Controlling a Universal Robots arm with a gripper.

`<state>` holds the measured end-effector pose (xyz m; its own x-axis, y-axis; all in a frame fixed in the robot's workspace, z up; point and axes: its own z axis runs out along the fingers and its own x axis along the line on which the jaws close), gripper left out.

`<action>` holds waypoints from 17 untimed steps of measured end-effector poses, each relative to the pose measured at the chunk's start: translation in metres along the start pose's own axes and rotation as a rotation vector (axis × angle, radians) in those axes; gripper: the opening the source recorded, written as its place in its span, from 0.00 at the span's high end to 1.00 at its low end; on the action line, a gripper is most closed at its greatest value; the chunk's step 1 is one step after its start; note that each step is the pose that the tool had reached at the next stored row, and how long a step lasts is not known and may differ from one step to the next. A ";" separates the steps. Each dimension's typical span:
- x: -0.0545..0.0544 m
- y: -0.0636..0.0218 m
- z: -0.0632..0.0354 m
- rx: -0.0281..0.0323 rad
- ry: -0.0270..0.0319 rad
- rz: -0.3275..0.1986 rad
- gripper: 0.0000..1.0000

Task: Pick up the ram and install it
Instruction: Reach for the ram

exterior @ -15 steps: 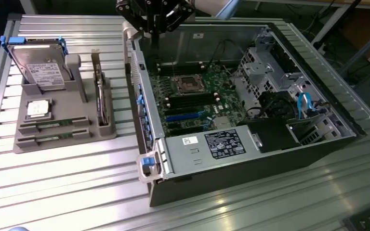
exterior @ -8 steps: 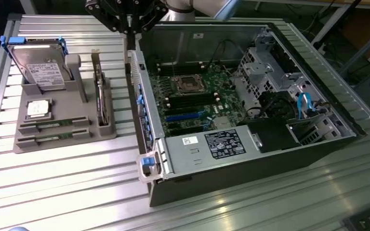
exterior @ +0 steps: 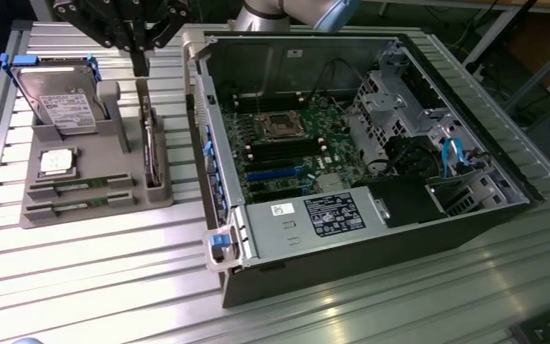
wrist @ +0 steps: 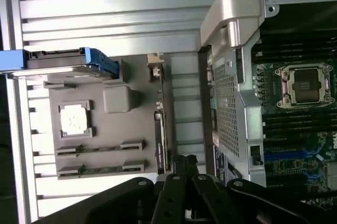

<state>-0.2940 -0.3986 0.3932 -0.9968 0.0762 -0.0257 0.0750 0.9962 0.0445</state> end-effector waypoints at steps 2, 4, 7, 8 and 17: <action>0.015 -0.0011 -0.0005 0.0002 0.0002 0.000 0.89; 0.027 -0.0020 -0.0008 0.0001 0.0000 0.000 0.89; 0.055 -0.0040 -0.0017 0.0001 0.0001 0.000 0.89; 0.060 -0.0044 -0.0018 0.0001 0.0001 0.000 0.89; 0.080 -0.0059 -0.0022 0.0000 0.0002 -0.002 0.89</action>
<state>-0.3741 -0.3985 0.3931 -0.9969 0.0747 -0.0256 0.0735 0.9963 0.0445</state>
